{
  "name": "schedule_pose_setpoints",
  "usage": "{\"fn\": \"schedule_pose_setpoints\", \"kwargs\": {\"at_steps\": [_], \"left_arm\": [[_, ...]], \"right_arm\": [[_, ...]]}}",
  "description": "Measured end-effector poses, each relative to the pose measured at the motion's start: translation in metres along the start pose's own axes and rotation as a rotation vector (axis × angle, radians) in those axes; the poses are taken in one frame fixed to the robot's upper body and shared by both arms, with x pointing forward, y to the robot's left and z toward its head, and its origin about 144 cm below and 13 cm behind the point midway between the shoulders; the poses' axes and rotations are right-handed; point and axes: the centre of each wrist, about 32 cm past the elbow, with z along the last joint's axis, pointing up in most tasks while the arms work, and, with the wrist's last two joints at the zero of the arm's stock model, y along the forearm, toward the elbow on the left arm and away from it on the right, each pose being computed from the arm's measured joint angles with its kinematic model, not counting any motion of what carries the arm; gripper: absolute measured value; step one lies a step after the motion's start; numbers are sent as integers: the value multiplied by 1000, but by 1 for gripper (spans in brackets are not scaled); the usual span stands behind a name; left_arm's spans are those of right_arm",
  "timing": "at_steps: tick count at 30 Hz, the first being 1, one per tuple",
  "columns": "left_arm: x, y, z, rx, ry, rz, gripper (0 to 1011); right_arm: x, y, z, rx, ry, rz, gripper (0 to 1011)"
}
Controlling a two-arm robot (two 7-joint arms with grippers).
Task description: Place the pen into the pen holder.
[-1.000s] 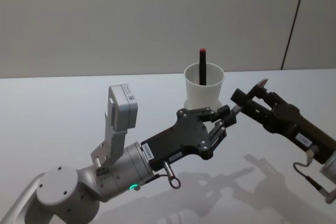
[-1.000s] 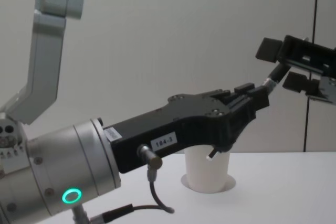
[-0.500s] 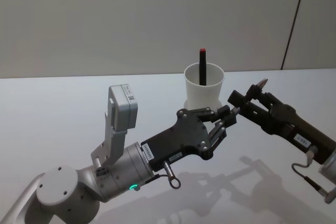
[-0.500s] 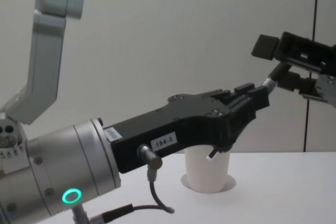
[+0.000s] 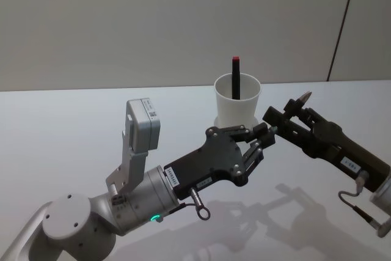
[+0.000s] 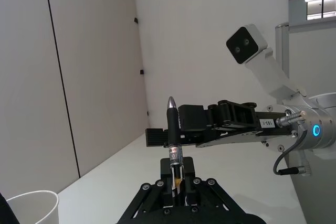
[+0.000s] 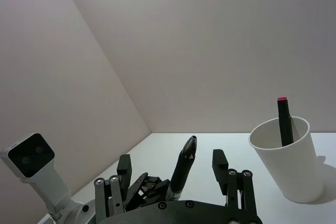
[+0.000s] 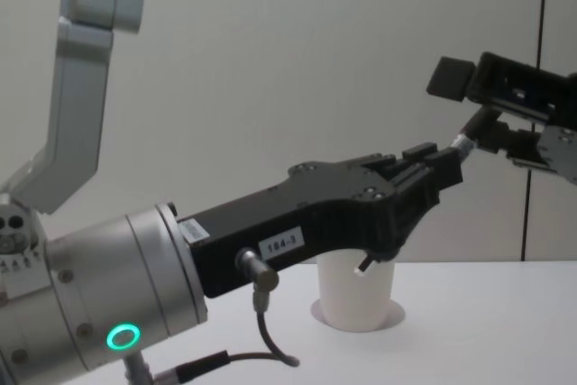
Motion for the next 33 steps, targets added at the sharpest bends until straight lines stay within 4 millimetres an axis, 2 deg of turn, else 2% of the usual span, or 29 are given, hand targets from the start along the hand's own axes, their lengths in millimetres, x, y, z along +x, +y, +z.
{"fn": "schedule_pose_setpoints", "kwargs": {"at_steps": [7, 8, 11, 13, 14, 17, 18, 22, 27, 28, 33], "left_arm": [[0, 0, 0, 0, 0, 0, 129], [0, 0, 0, 0, 0, 0, 129], [0, 0, 0, 0, 0, 0, 130], [0, 0, 0, 0, 0, 0, 130], [0, 0, 0, 0, 0, 0, 129], [0, 0, 0, 0, 0, 0, 129], [0, 0, 0, 0, 0, 0, 130], [0, 0, 0, 0, 0, -1, 129], [0, 0, 0, 0, 0, -1, 129], [0, 0, 0, 0, 0, -1, 129], [0, 0, 0, 0, 0, -1, 129]], "right_arm": [[0, 0, 0, 0, -2, 3, 838], [0, 0, 0, 0, -2, 3, 778], [0, 0, 0, 0, -3, 4, 719], [0, 0, 0, 0, -3, 5, 622], [0, 0, 0, 0, -4, 5, 622], [0, 0, 0, 0, -4, 6, 503], [0, 0, 0, 0, -4, 6, 503], [0, 0, 0, 0, -5, 6, 334], [-1, 0, 0, 0, -6, 6, 195], [-1, 0, 0, 0, -6, 7, 141], [0, 0, 0, 0, -6, 7, 126]]}}
